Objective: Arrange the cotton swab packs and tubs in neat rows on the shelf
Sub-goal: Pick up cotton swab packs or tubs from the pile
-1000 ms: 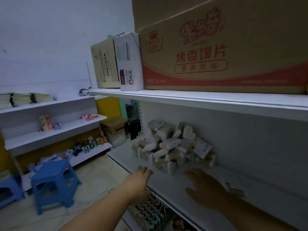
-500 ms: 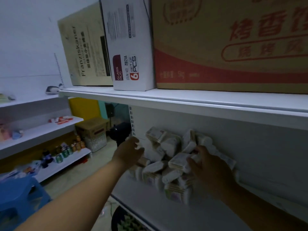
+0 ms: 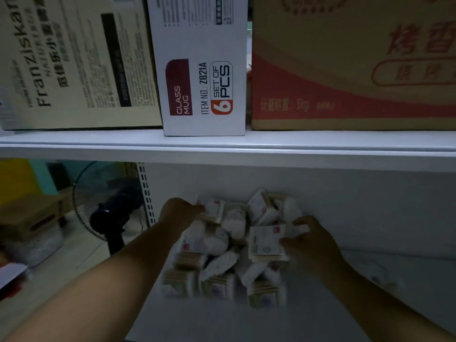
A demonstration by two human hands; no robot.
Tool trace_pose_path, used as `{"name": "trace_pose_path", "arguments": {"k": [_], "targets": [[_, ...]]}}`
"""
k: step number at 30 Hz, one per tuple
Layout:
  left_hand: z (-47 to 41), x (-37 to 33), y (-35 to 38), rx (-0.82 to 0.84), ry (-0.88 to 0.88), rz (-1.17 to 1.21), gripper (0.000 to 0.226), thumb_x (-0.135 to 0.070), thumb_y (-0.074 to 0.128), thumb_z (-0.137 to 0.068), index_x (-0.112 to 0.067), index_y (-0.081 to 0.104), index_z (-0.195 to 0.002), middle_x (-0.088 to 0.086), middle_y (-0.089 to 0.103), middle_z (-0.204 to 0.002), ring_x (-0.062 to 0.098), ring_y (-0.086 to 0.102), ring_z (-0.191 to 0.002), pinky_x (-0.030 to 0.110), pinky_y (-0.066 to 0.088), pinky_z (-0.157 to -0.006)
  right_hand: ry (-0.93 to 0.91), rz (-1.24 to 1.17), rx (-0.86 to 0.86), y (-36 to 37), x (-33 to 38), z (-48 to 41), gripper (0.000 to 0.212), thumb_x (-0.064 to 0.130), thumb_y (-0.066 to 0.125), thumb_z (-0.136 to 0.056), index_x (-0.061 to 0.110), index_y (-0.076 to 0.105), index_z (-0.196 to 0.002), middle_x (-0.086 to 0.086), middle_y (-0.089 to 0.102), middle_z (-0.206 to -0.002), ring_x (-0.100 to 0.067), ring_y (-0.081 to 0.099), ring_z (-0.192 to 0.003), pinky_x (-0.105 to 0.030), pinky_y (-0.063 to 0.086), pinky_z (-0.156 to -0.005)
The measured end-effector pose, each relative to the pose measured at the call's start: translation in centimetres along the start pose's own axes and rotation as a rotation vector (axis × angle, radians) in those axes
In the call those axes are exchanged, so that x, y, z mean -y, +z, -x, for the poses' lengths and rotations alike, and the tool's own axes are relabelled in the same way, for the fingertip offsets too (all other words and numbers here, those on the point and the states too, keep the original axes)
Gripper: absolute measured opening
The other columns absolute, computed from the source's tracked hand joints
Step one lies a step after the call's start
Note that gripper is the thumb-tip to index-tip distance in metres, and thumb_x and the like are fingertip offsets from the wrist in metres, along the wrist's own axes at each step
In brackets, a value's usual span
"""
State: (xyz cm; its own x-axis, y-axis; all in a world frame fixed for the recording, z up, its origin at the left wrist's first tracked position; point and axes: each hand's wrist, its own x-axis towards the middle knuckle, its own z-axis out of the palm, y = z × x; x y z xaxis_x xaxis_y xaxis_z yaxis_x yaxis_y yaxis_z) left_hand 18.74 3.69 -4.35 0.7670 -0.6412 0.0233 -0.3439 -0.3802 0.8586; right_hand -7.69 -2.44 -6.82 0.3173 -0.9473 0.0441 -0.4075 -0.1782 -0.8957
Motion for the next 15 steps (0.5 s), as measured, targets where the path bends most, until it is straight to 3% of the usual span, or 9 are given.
{"name": "trace_pose_path", "arguments": {"k": [2, 5, 8, 10, 12, 15], "targets": [[-0.2, 0.1, -0.2, 0.023, -0.004, 0.111, 0.035, -0.019, 0.078, -0.075, -0.006, 0.053, -0.054, 0.011, 0.049, -0.055, 0.022, 0.045, -0.051, 0.028, 0.035, -0.059, 0.011, -0.094, -0.036, -0.1, 0.1, 0.6, 0.036, 0.011, 0.074, -0.076, 0.023, 0.049, -0.099, -0.006, 0.066, -0.078, -0.020, 0.064, -0.069, -0.032, 0.053, -0.064], [0.0, -0.1, -0.7, 0.002, -0.001, 0.386, 0.024, -0.008, 0.078, -0.074, -0.009, 0.055, -0.069, 0.019, 0.059, -0.081, 0.025, 0.055, -0.063, 0.032, 0.046, -0.062, 0.019, -0.206, -0.092, -0.8, 0.2, 1.0, 0.023, 0.004, 0.073, -0.075, 0.016, 0.056, -0.085, -0.006, 0.064, -0.075, -0.018, 0.061, -0.064, -0.028, 0.051, -0.059], [1.5, -1.3, -0.6, 0.059, 0.018, 0.656, 0.029, 0.002, 0.073, -0.076, -0.011, 0.052, -0.090, 0.019, 0.059, -0.097, 0.026, 0.060, -0.072, 0.033, 0.053, -0.065, 0.036, -0.325, -0.124, -2.6, 0.5, 1.4, 0.012, 0.001, 0.069, -0.078, 0.011, 0.061, -0.075, -0.007, 0.063, -0.071, -0.016, 0.057, -0.061, -0.018, 0.044, -0.046], [3.3, -2.4, 0.3, 0.184, 0.018, 0.706, 0.040, 0.005, 0.069, -0.078, -0.016, 0.049, -0.106, 0.016, 0.060, -0.097, 0.029, 0.062, -0.081, 0.034, 0.057, -0.066, 0.047, -0.463, -0.121, -4.1, 0.7, 1.7, 0.014, -0.001, 0.065, -0.080, 0.011, 0.063, -0.074, -0.010, 0.063, -0.074, -0.020, 0.058, -0.065, -0.023, 0.045, -0.054], [5.4, -3.7, 1.6, 0.336, 0.015, 0.701, 0.033, 0.005, 0.068, -0.080, -0.015, 0.053, -0.101, 0.017, 0.062, -0.097, 0.032, 0.062, -0.084, 0.038, 0.057, -0.069, 0.053, -0.543, -0.085, -5.9, 0.6, 2.3, 0.015, 0.000, 0.061, -0.083, 0.013, 0.065, -0.075, -0.007, 0.063, -0.070, -0.020, 0.058, -0.063, -0.025, 0.044, -0.057], [9.1, -5.6, 4.6, 0.575, 0.001, 0.707, 0.020, 0.005, 0.069, -0.075, -0.010, 0.061, -0.085, 0.012, 0.068, -0.073, 0.020, 0.065, -0.063, 0.032, 0.058, -0.063, 0.050, -0.598, -0.019, -9.1, -0.1, 3.6, 0.011, 0.004, 0.058, -0.086, 0.013, 0.065, -0.085, -0.004, 0.063, -0.068, -0.015, 0.060, -0.058, -0.022, 0.045, -0.051]]}}
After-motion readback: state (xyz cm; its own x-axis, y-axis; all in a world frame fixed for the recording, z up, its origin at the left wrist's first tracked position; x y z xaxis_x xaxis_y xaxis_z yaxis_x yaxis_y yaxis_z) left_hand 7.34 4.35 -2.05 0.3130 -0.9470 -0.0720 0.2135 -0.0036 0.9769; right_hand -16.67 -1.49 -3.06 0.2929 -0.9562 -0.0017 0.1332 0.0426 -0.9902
